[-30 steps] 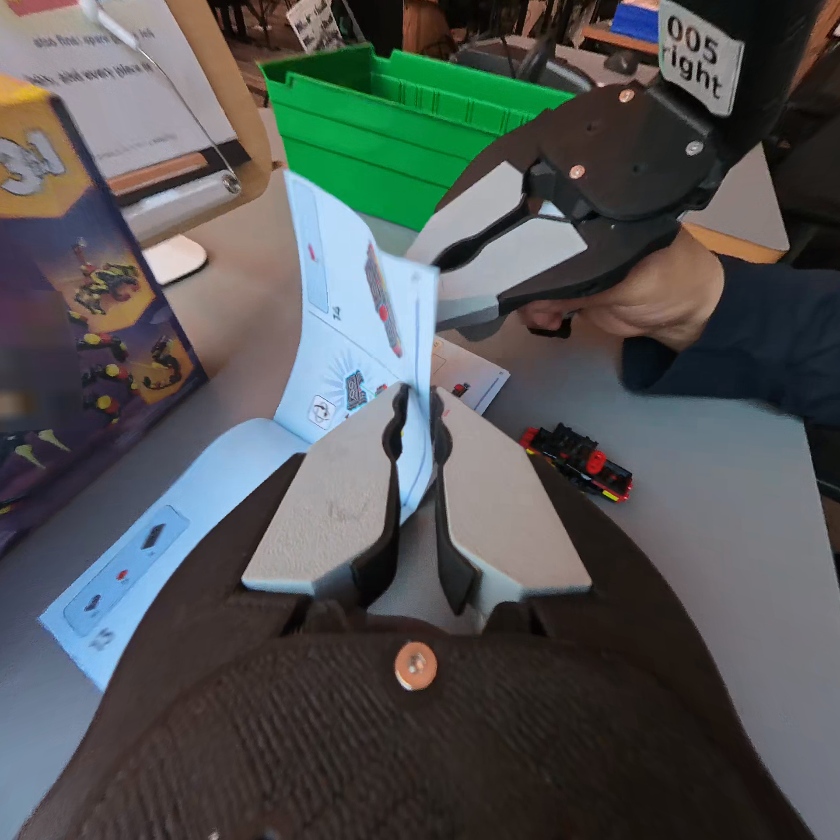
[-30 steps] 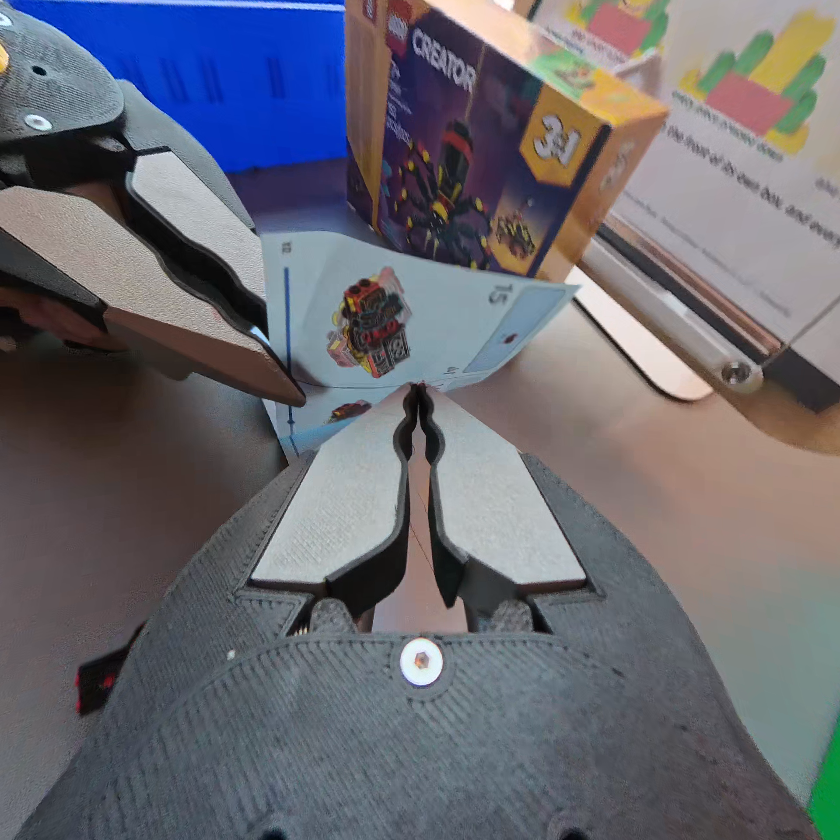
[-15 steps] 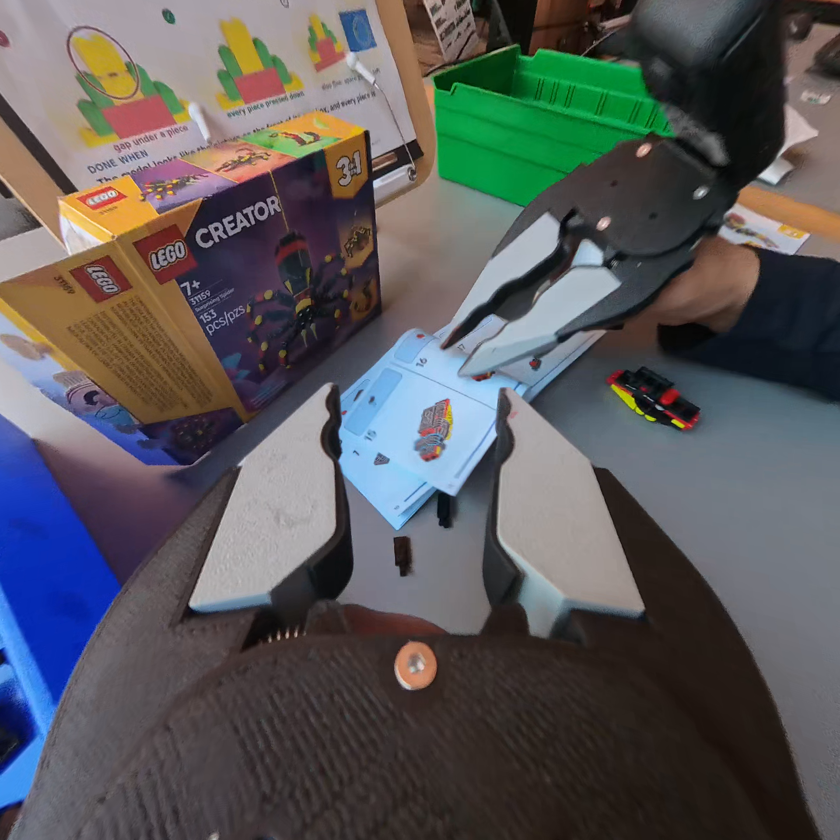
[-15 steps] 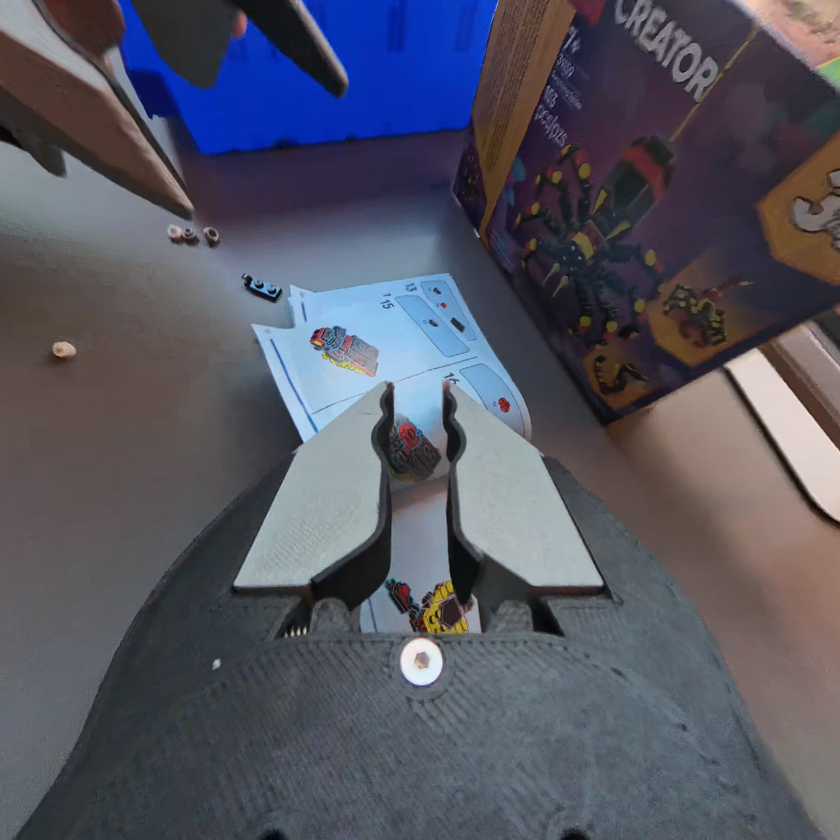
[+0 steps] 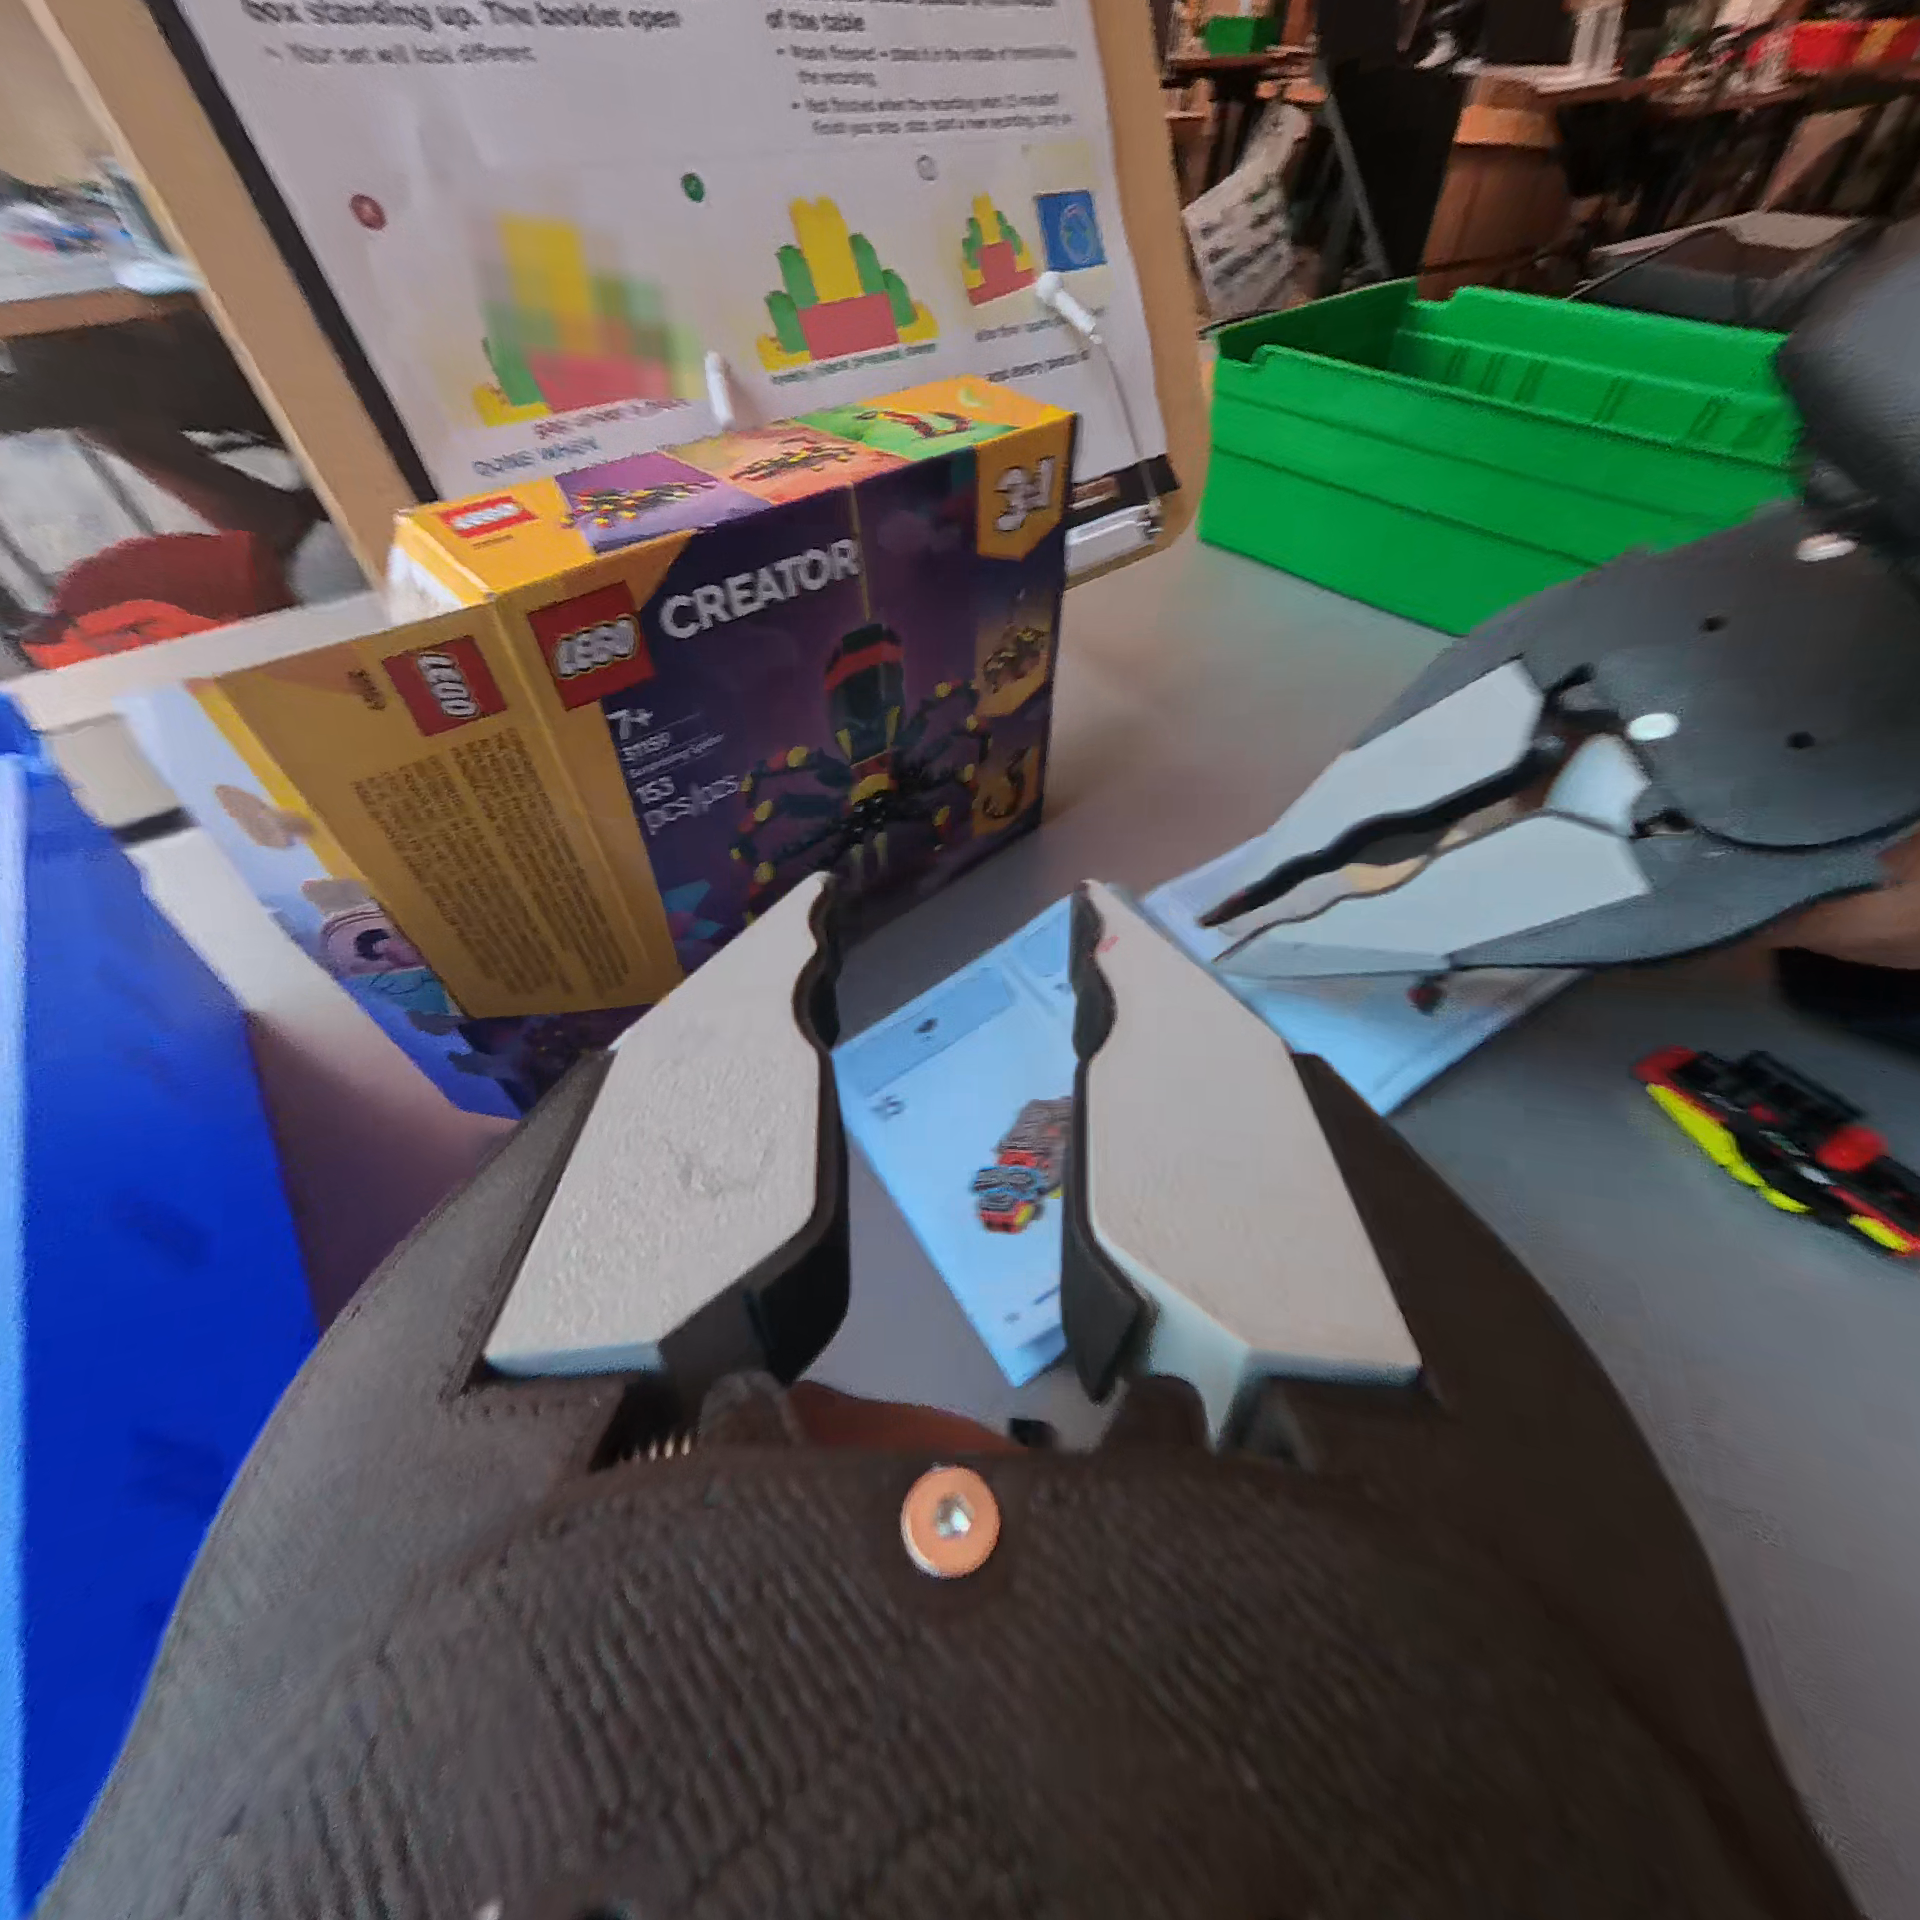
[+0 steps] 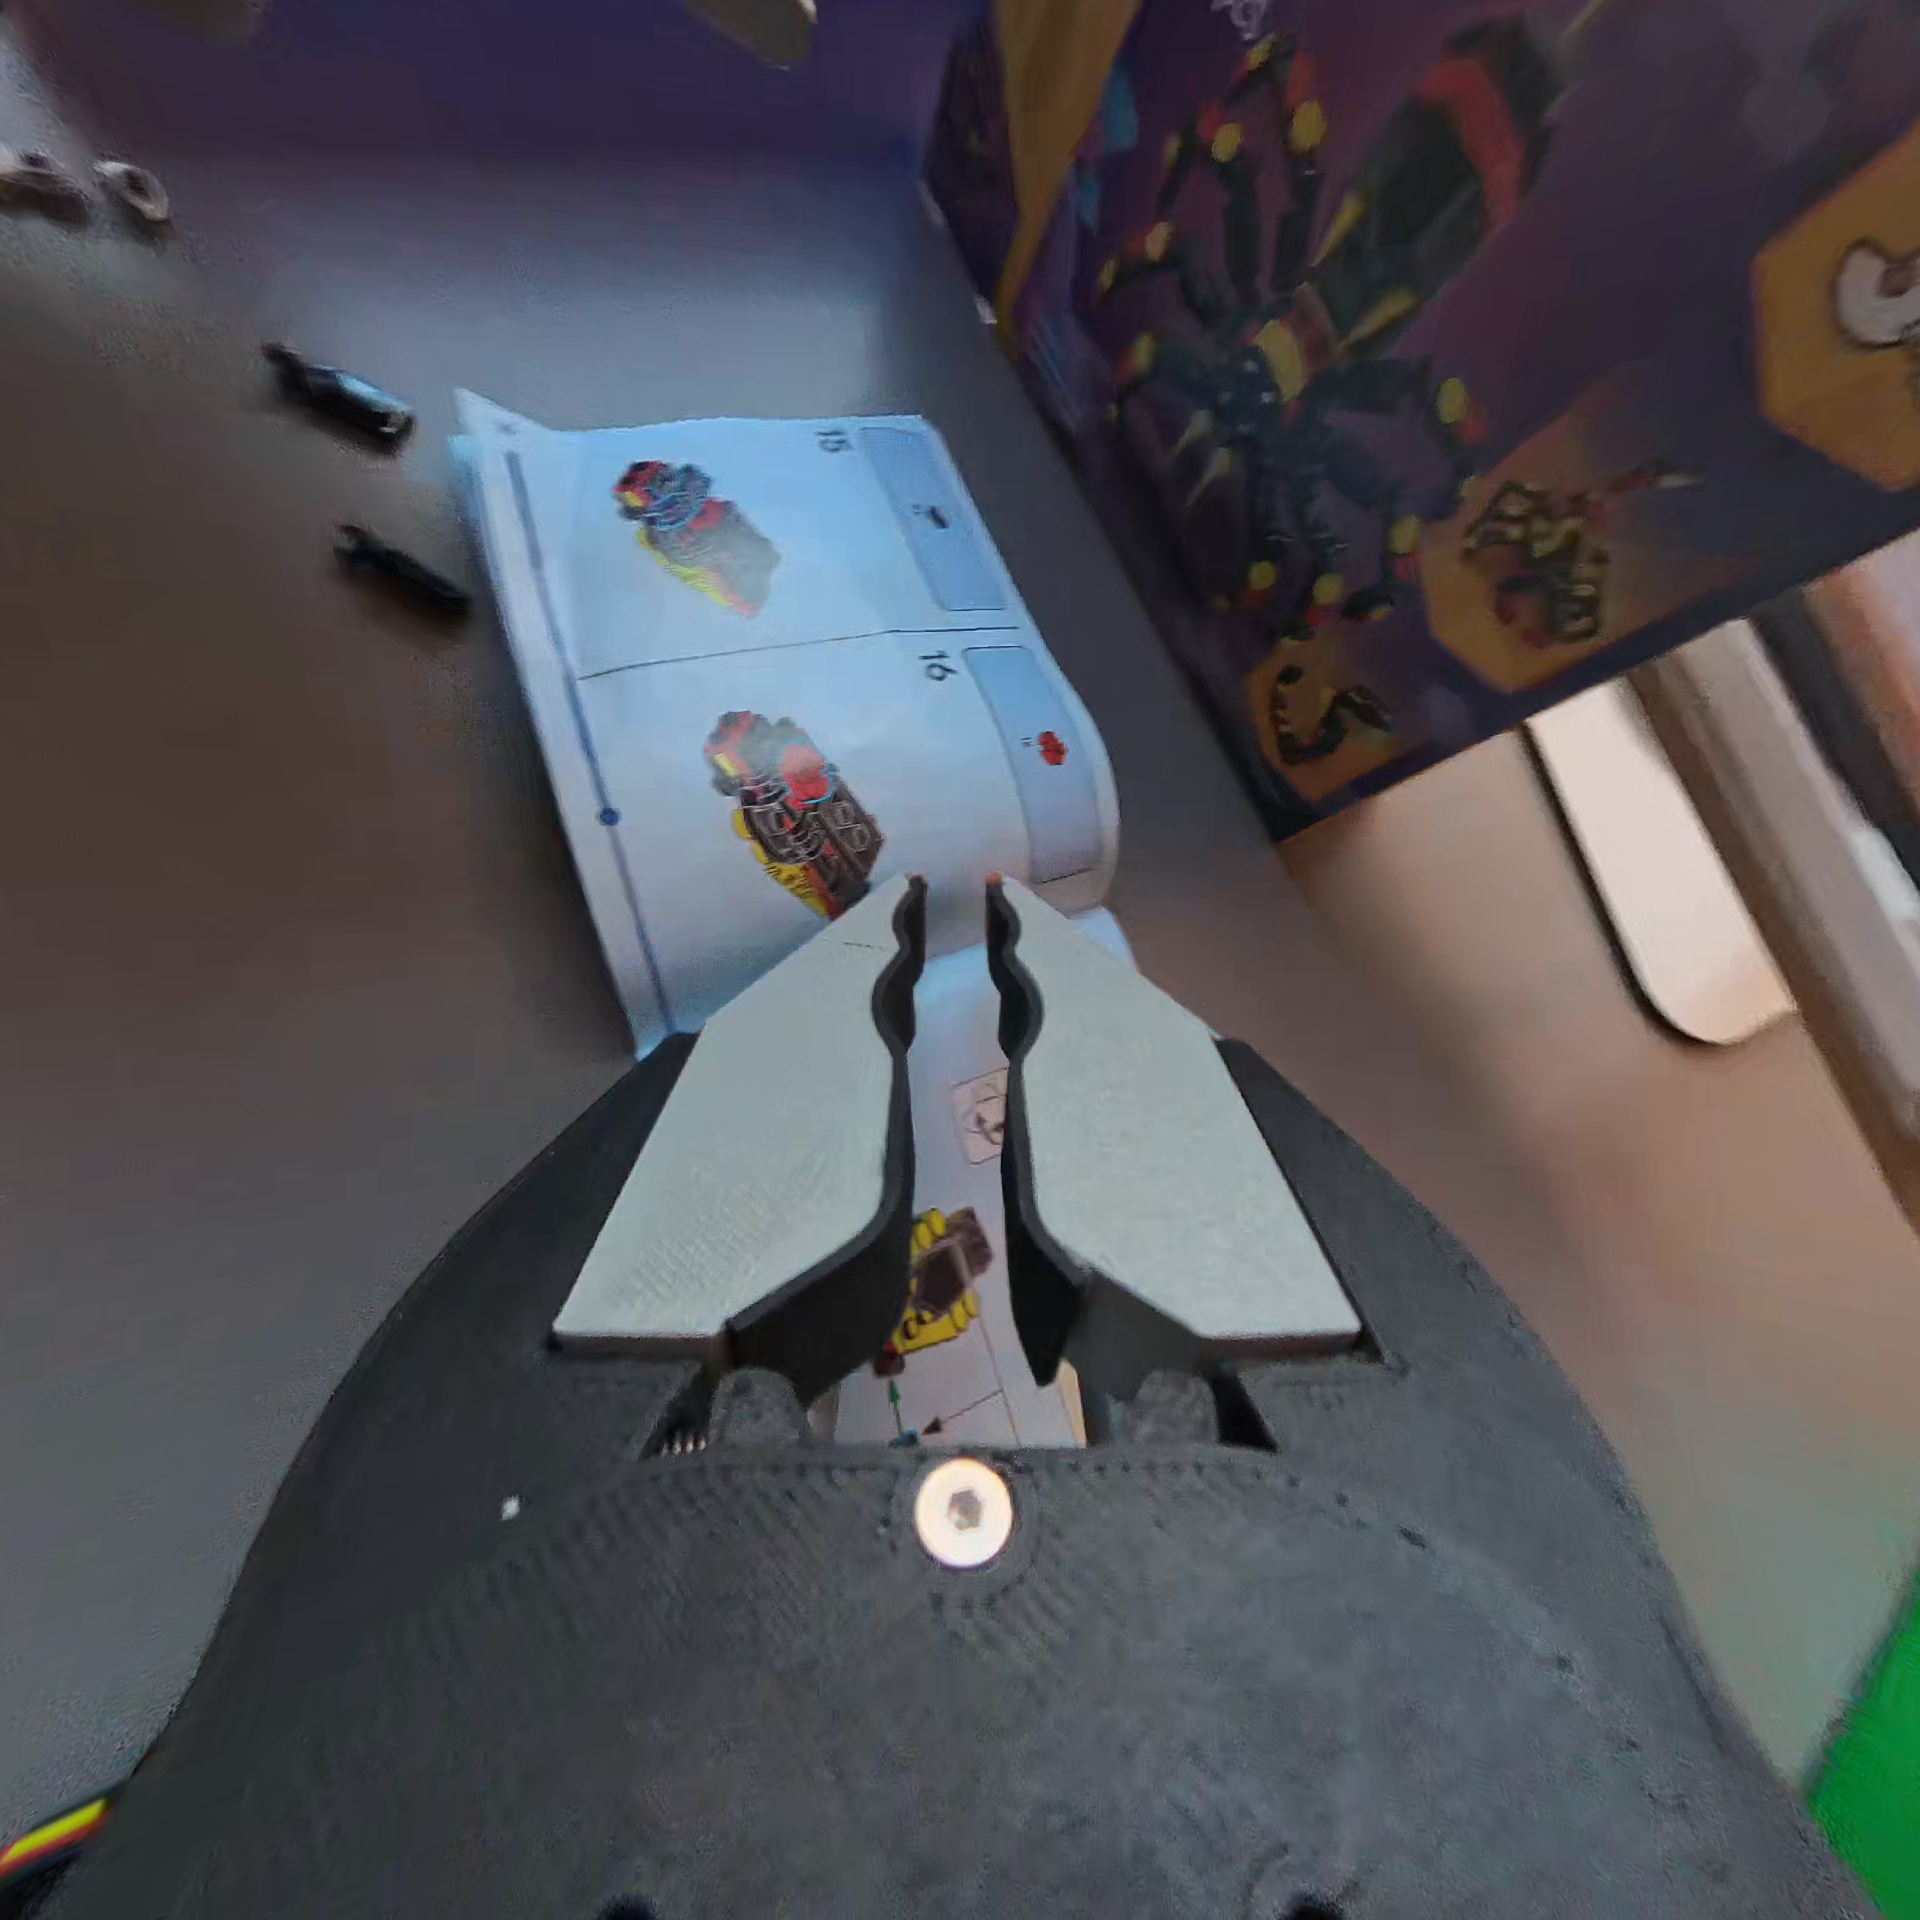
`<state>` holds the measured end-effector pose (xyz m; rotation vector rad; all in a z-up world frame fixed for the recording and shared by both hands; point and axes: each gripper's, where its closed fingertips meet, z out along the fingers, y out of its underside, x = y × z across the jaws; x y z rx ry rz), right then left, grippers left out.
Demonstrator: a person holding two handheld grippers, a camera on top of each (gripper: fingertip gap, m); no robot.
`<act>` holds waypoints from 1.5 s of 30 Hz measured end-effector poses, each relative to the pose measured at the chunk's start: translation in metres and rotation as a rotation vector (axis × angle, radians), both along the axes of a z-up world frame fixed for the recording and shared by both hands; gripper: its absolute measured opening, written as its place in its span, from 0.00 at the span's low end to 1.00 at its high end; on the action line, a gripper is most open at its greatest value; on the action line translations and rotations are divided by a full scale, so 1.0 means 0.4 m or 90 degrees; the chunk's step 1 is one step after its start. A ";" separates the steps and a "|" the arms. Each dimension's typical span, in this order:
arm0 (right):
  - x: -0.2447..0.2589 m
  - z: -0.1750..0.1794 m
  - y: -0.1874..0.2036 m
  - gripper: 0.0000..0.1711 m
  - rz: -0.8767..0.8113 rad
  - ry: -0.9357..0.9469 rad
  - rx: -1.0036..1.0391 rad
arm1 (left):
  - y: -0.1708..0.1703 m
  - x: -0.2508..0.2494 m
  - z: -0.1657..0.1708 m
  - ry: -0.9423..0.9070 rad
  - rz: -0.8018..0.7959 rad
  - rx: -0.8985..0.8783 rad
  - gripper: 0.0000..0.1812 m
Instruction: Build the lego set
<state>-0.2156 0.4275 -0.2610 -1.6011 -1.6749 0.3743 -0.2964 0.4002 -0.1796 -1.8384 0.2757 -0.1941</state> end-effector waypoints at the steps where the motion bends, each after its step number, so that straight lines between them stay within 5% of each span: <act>1: 0.004 0.011 0.019 0.04 -0.027 -0.001 0.034 | 0.006 -0.015 0.000 0.017 0.027 0.015 0.22; 8: 0.028 0.032 0.041 0.04 -0.062 -0.014 0.127 | 0.009 0.021 -0.039 0.026 0.006 0.005 0.20; 45: 0.083 0.050 0.113 0.05 -0.149 0.060 0.080 | 0.015 0.014 -0.064 0.070 0.022 0.019 0.18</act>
